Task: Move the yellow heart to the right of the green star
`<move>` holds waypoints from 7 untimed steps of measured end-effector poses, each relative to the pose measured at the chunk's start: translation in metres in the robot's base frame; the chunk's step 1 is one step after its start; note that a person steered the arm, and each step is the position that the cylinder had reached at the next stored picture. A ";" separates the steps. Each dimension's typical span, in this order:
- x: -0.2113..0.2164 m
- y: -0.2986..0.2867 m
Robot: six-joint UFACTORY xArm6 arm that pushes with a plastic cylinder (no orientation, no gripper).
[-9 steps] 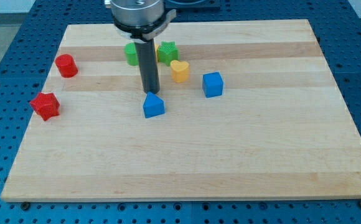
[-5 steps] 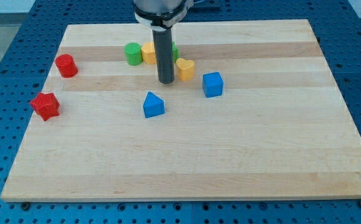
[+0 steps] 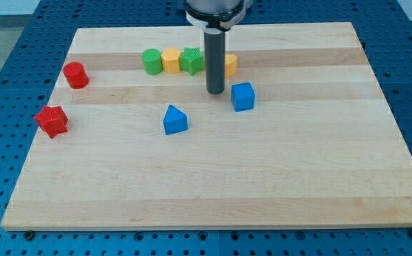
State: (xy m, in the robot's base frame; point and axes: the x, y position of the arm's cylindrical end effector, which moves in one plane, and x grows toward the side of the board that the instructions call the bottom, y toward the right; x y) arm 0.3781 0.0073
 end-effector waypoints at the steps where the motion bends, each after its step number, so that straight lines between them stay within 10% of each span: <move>1: -0.013 0.028; 7: -0.046 0.083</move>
State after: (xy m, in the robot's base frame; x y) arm 0.3318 0.0901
